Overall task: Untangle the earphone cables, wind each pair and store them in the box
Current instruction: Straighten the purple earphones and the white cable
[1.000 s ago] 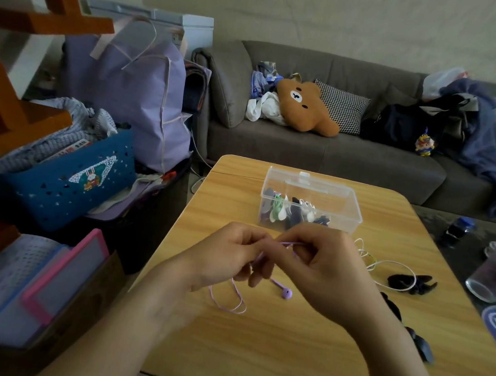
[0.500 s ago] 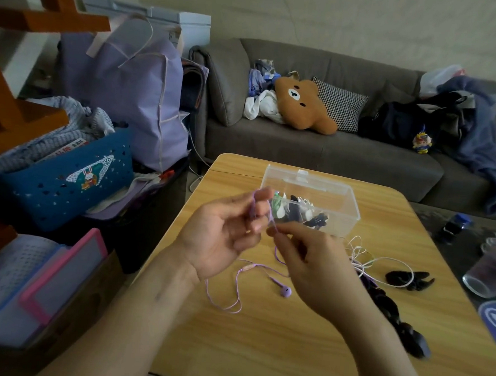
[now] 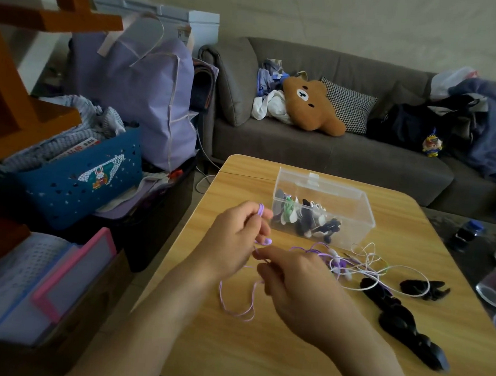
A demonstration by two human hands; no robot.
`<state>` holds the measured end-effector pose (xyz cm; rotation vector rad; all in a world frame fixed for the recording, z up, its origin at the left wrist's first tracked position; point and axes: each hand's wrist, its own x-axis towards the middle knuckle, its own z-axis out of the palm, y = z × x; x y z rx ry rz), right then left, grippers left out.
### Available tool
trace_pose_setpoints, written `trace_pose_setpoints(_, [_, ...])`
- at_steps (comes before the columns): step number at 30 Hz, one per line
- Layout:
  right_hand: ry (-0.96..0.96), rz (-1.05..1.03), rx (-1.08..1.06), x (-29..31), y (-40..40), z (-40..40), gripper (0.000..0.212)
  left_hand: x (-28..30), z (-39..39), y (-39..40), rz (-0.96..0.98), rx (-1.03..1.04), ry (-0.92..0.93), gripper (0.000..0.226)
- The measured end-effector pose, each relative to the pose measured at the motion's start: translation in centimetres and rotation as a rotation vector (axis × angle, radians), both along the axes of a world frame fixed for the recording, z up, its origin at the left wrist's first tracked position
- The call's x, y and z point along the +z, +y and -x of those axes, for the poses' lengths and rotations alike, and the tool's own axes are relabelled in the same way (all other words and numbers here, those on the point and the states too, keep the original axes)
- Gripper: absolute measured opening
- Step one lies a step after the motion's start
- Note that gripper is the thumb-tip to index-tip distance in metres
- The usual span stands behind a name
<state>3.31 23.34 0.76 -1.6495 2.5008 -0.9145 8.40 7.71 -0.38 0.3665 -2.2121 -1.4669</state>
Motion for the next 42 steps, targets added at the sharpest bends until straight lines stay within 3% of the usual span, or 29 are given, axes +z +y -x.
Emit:
trace_pose_setpoints(3, [0.053, 0.082, -0.007, 1.4, 0.8, 1.1, 0.016, -0.7, -0.5, -0.5, 0.112, -0.142, -0.113, 0.026])
trace_pose_setpoints(10, [-0.03, 0.216, -0.081, 2.1, 1.7, 3.3, 0.01, 0.3, -1.1, -1.1, -0.188, -0.325, -0.14, 0.047])
trace_pose_setpoints(12, [-0.076, 0.195, -0.102, 1.7, 2.1, 4.0, 0.012, 0.6, -1.1, -1.6, -0.336, -0.344, -0.106, 0.042])
trace_pose_setpoints(18, [-0.254, 0.157, -0.168, 0.1, 3.3, 4.9, 0.012, 1.2, -1.0, -3.5, -1.049, -0.21, 0.137, 0.034])
trace_pose_setpoints(23, [-0.305, 0.026, -0.09, -3.0, 3.3, 3.4, 0.014, 0.3, 0.2, -3.2, -1.346, -0.097, 0.253, 0.025])
trace_pose_setpoints(25, [-0.252, 0.02, -0.025, -3.6, 3.3, 2.6, 0.018, 0.0, 0.6, -2.6, -1.204, -0.029, 0.2, 0.026])
trace_pose_setpoints(28, [-0.191, -0.039, 0.03, -3.8, 3.1, 1.7, 0.027, -0.3, 1.1, -1.1, -0.807, 0.055, 0.064, 0.024])
trace_pose_setpoints(30, [-0.185, -0.051, 0.049, -3.6, 3.1, 1.3, 0.021, -0.5, 1.1, 0.2, -0.59, 0.063, -0.036, 0.024])
trace_pose_setpoints(35, [-0.432, 0.174, 0.025, -1.7, 3.6, 1.5, 0.013, -1.8, 0.3, 3.1, -0.089, 0.069, -0.068, 0.037])
trace_pose_setpoints(38, [-0.502, 0.353, -0.057, -0.6, 4.4, 3.1, 0.018, -1.6, -0.1, 3.8, -0.072, -0.123, -0.161, 0.045])
trace_pose_setpoints(42, [-0.536, 0.336, -0.163, -1.6, 5.2, 5.1, 0.012, -0.4, 0.0, 3.9, -0.354, -0.339, -0.278, 0.05])
